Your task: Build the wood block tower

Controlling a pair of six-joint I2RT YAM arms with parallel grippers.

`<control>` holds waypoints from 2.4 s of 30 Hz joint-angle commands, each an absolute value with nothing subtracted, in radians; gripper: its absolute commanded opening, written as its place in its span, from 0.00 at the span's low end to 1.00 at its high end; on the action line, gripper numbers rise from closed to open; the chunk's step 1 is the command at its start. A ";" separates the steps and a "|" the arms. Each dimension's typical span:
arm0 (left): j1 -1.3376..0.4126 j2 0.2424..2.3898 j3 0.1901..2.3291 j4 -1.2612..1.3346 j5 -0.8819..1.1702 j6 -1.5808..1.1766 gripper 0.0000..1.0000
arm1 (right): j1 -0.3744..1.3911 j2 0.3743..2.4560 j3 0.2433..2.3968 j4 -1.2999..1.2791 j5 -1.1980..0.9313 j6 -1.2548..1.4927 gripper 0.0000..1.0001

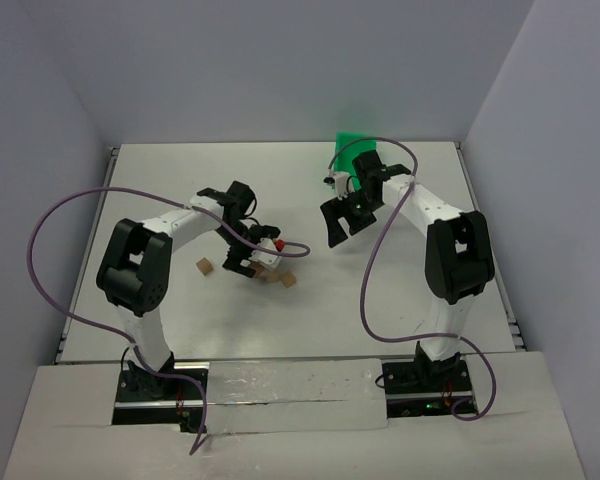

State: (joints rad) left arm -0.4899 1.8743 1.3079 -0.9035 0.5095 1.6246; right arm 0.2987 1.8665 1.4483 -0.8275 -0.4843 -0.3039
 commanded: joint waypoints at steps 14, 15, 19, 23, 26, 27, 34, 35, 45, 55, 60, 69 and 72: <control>-0.500 1.925 1.333 -0.908 0.538 1.614 0.94 | 0.281 1.899 1.500 -0.850 -0.496 -0.316 0.93; -0.500 1.925 1.330 -0.907 0.536 1.613 0.94 | 0.280 1.901 1.500 -0.851 -0.497 -0.317 0.93; -0.502 1.924 1.321 -0.899 0.537 1.608 0.94 | 0.278 1.906 1.503 -0.851 -0.499 -0.318 0.93; -0.505 1.921 1.317 -0.902 0.538 1.599 0.88 | 0.277 1.907 1.503 -0.850 -0.503 -0.318 0.93; -0.509 1.910 1.305 -0.900 0.538 1.593 0.81 | 0.278 1.904 1.501 -0.849 -0.502 -0.317 0.93; -0.510 1.904 1.297 -0.899 0.540 1.591 0.78 | 0.278 1.903 1.500 -0.848 -0.503 -0.316 0.93; -0.518 1.872 1.248 -0.894 0.535 1.574 0.64 | 0.277 1.895 1.499 -0.846 -0.508 -0.311 0.93; -0.519 1.870 1.242 -0.893 0.535 1.572 0.62 | 0.278 1.894 1.499 -0.845 -0.506 -0.311 0.93; -0.519 1.830 1.275 -0.932 0.526 1.539 0.30 | 0.276 1.888 1.499 -0.847 -0.506 -0.307 0.93; -0.308 1.826 1.580 -1.115 0.554 1.522 0.00 | 0.277 1.881 1.505 -0.851 -0.520 -0.305 0.93; -0.219 1.897 1.645 -1.114 0.449 1.612 0.00 | 0.278 1.896 1.527 -0.856 -0.528 -0.302 0.93; -0.199 2.103 1.717 -1.020 0.444 1.767 0.00 | 0.278 1.914 1.540 -0.872 -0.518 -0.304 0.93; -0.210 2.148 1.739 -1.020 0.451 1.805 0.00 | 0.277 1.912 1.536 -0.875 -0.510 -0.308 0.93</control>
State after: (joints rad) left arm -0.1954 2.1068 1.6712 -1.0302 0.4169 1.6947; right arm 0.2832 1.9072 1.5017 -0.8511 -0.5132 -0.3046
